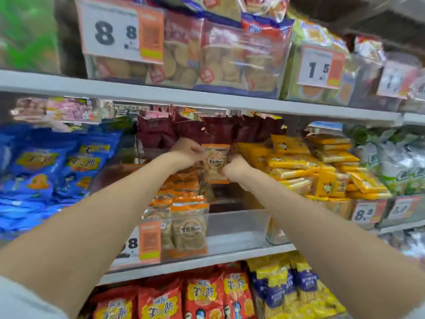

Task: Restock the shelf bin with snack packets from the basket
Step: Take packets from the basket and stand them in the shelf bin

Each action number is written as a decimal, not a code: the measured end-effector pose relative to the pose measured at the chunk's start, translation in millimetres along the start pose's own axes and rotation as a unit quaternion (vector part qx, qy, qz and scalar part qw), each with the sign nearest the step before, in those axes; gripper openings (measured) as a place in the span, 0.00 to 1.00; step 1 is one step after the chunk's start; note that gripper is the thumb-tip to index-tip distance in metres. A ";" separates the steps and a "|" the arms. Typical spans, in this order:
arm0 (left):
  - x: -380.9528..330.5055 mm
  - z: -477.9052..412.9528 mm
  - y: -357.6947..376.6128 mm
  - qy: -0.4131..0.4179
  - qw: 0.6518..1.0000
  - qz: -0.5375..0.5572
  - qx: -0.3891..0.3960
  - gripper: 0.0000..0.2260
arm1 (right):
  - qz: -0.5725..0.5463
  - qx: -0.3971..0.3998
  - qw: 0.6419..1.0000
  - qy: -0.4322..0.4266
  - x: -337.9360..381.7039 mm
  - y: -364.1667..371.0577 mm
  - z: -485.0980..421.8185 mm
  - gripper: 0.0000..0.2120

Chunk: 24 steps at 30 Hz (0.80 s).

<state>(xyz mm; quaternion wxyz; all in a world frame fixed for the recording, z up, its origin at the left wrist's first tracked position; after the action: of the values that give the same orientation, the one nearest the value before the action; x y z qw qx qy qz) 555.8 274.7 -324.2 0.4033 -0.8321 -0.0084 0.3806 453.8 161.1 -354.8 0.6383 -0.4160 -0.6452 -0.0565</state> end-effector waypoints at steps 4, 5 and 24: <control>27.9 -29.8 26.6 0.034 0.989 -0.138 0.042 0.06 | 0.204 0.120 0.967 0.091 -26.5 22.7 -33.5 0.19; 33.2 -34.4 32.0 0.046 0.983 -0.171 0.054 0.06 | 0.250 0.147 0.952 0.102 -31.0 29.3 -35.9 0.18; 56.6 -40.8 43.1 0.048 0.987 -0.151 0.033 0.10 | 0.176 0.075 0.978 0.081 -72.0 51.5 -72.7 0.21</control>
<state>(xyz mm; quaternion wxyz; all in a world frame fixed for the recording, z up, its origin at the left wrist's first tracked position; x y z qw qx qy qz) 609.5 236.7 -373.2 0.4832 -0.8248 -0.1021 0.2753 530.1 117.0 -428.1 0.7179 -0.4676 -0.5108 0.0719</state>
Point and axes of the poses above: each hand's wrist, its own z-axis away from the middle knuckle, its own y-axis out of the palm, x = y × z, the point moved 5 cm from there along -z, towards the middle knuckle, and after that the axes turned 6 degrees about -z, right-handed, at the moved point
